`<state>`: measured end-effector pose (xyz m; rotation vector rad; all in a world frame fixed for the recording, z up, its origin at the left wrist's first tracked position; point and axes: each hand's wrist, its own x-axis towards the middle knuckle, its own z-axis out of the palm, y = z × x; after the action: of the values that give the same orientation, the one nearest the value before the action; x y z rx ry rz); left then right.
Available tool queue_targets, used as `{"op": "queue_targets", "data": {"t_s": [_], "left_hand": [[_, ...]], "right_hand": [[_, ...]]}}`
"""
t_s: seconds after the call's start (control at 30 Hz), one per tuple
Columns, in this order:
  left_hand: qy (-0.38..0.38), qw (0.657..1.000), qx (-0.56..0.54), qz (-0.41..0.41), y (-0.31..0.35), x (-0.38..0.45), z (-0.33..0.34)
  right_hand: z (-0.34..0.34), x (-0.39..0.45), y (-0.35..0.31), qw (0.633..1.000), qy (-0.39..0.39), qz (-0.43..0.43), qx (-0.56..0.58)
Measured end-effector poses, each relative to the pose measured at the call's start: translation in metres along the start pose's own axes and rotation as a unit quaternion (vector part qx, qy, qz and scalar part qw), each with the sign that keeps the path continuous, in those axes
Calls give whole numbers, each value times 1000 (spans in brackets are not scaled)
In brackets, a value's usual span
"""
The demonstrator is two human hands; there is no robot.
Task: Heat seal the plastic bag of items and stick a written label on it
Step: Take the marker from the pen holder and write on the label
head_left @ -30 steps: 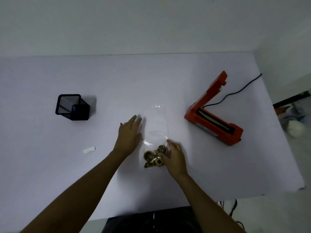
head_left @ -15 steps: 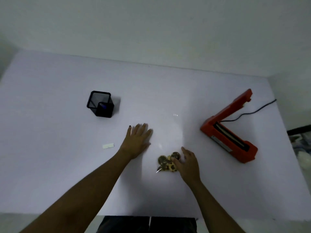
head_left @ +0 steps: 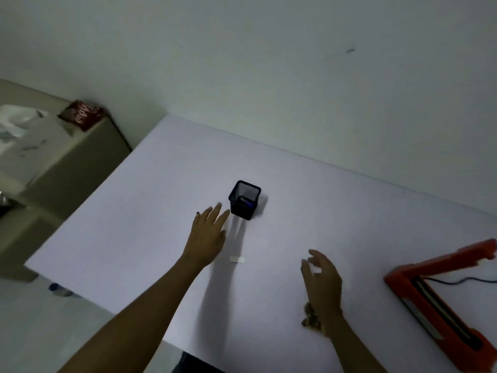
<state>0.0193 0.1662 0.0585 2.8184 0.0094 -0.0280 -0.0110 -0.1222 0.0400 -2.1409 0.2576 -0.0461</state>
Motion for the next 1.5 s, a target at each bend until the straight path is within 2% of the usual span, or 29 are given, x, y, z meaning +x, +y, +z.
{"op": "queue_targets", "data": {"t_s": [0.1, 0.23, 0.3, 0.43, 0.57, 0.8, 0.9, 1.0, 1.07, 1.23, 1.4, 1.5], "left_hand": [[-30, 999, 9, 28, -19, 14, -11], [-91, 992, 40, 73, -39, 39, -12], [-127, 987, 47, 89, -48, 50, -11], [-179, 977, 58, 102, -64, 65, -12], [-201, 971, 50, 115, -76, 69, -19], [-216, 967, 19, 133, -88, 68, -34], [-200, 970, -32, 135, -87, 71, -41], [-139, 972, -117, 146, -80, 75, -53], [-94, 970, -163, 155, -74, 79, -64], [-17, 954, -226, 198, -56, 76, -91], [29, 937, -270, 220, -41, 66, -108], [33, 926, -277, 255, -32, 57, -117]], "right_hand": [[41, 25, -48, 996, -22, -85, -26], [98, 53, -98, 990, -59, -87, -92], [121, 63, -111, 983, -51, -85, -153], [144, 71, -114, 972, -40, -45, -226], [150, 76, -112, 973, -66, -23, -218], [153, 85, -120, 967, -71, -70, -236], [143, 84, -139, 979, 0, -78, -190], [120, 74, -171, 986, 102, -79, -108], [101, 61, -190, 988, 142, -59, -32], [71, 32, -214, 985, 115, 24, 128], [67, 22, -226, 962, 124, 74, 233], [81, 20, -235, 951, 64, 117, 279]]}}
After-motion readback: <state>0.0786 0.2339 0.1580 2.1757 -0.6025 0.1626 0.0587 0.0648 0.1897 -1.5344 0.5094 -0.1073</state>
